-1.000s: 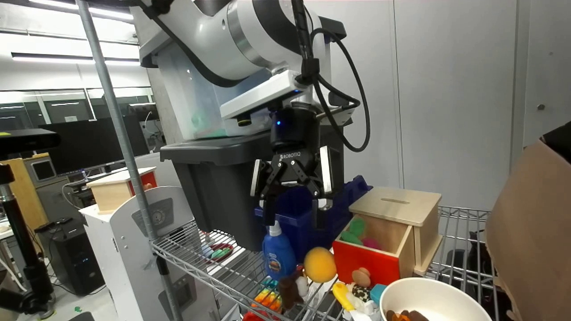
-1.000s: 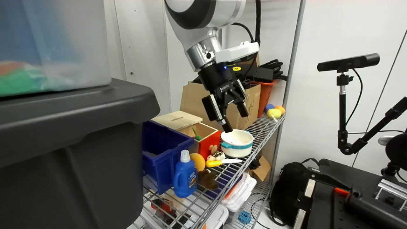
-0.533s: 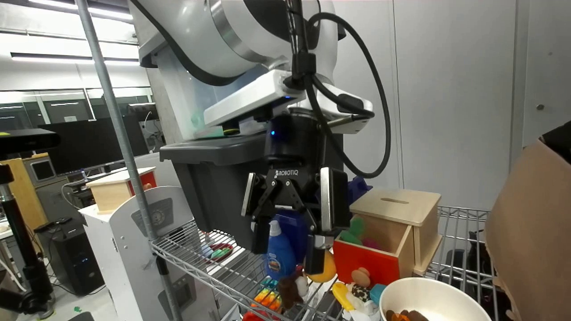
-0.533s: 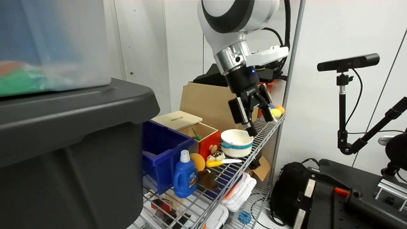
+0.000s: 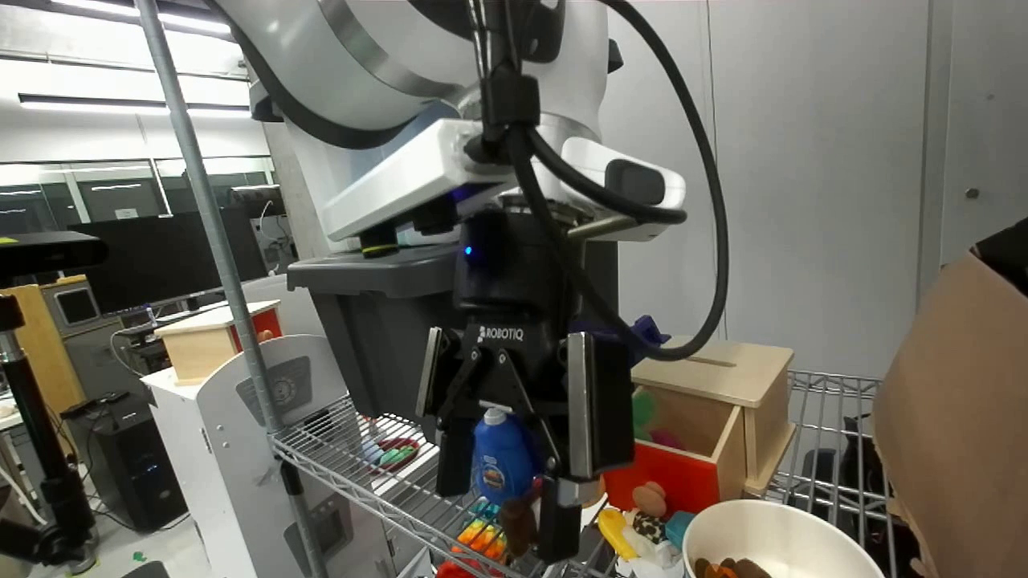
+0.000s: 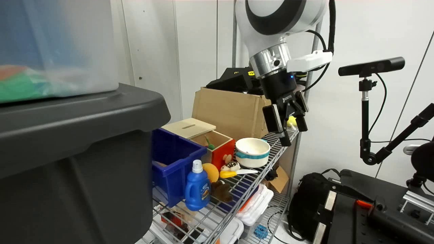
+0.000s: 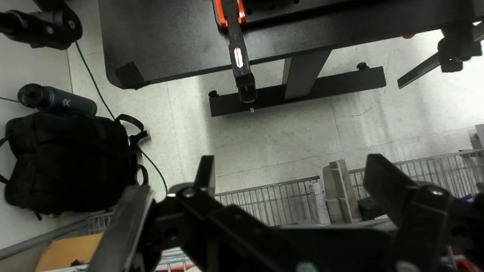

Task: Put the brown bear with the orange ribbon in the dish

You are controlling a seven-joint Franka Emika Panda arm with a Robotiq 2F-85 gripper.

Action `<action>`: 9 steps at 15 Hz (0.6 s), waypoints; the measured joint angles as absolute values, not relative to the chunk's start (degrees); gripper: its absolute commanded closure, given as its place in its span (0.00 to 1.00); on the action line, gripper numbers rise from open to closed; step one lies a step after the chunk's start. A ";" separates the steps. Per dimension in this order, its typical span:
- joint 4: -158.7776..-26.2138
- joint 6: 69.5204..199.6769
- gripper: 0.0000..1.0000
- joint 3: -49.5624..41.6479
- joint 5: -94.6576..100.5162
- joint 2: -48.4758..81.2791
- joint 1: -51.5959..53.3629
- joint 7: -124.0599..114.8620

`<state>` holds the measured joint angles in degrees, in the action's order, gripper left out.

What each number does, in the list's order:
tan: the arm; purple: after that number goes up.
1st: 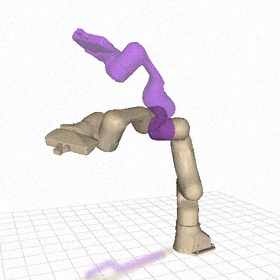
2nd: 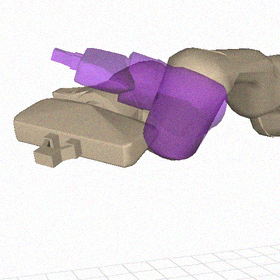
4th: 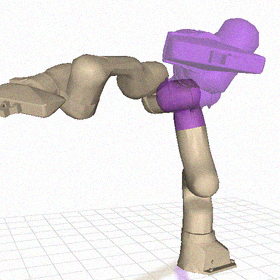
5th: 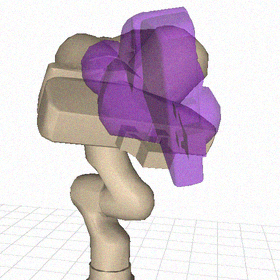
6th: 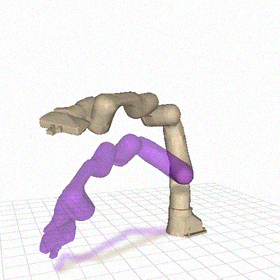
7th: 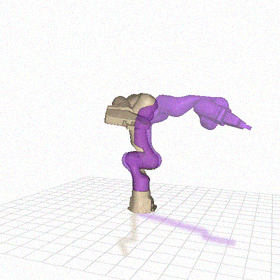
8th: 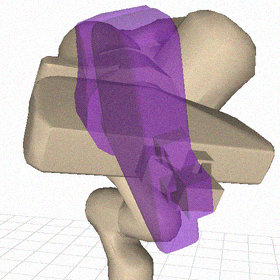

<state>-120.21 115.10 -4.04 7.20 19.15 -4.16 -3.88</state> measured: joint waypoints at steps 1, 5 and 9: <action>-121.73 115.91 0.00 -4.29 7.18 18.22 -4.41 -3.88; -126.37 117.08 0.00 -5.21 7.18 14.65 -4.80 -3.88; -125.84 117.07 0.00 -4.51 7.28 13.54 -4.46 -3.46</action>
